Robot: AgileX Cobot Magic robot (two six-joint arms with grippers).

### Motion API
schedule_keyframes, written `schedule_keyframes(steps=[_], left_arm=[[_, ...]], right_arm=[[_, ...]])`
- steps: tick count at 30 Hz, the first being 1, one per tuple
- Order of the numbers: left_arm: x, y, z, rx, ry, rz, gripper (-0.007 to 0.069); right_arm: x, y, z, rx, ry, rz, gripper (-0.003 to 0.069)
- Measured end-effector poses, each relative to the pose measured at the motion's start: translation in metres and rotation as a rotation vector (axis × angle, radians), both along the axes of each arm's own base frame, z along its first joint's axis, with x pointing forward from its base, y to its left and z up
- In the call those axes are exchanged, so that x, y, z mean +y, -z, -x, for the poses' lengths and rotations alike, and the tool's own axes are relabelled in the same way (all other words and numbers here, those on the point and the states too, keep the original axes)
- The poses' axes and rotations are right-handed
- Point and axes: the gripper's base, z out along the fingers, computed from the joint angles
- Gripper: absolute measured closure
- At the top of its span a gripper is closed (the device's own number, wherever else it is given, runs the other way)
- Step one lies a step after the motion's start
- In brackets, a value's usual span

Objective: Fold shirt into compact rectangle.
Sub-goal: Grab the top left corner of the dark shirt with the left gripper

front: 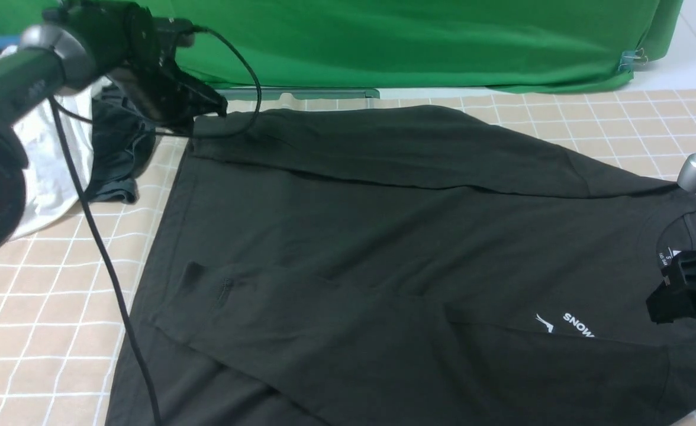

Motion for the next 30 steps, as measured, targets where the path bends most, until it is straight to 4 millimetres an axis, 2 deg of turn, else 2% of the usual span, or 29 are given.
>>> schedule_keyframes(steps=[3, 7, 10, 13, 17, 20, 27, 30], left_arm=[[0.000, -0.012, 0.005, 0.009, 0.003, 0.008, 0.0606], [-0.001, -0.016, 0.009, 0.037, 0.007, 0.009, 0.0606], [-0.002, -0.014, 0.010, 0.051, -0.002, 0.027, 0.0606], [-0.003, -0.004, 0.007, 0.062, -0.018, 0.051, 0.0596], [-0.008, 0.017, 0.004, 0.104, -0.040, 0.118, 0.0498], [-0.012, 0.029, 0.002, 0.124, -0.070, 0.179, 0.0365], [-0.014, 0.031, -0.004, 0.079, -0.201, 0.286, 0.0111], [-0.014, 0.031, -0.004, 0.085, -0.228, 0.300, 0.0078]], right_arm=[[0.000, 0.000, 0.000, -0.002, 0.001, 0.000, 0.0140], [0.000, 0.000, 0.000, -0.002, 0.001, 0.000, 0.0140], [0.000, 0.000, 0.000, -0.003, 0.001, 0.001, 0.0140], [0.000, 0.000, -0.001, -0.006, 0.003, 0.001, 0.0140], [0.000, 0.000, -0.001, -0.008, 0.003, 0.001, 0.0140], [0.000, 0.000, -0.001, -0.009, 0.004, 0.001, 0.0140], [0.000, 0.000, -0.002, -0.017, 0.006, 0.002, 0.0140], [0.000, -0.001, -0.002, -0.021, 0.008, 0.003, 0.0139]])
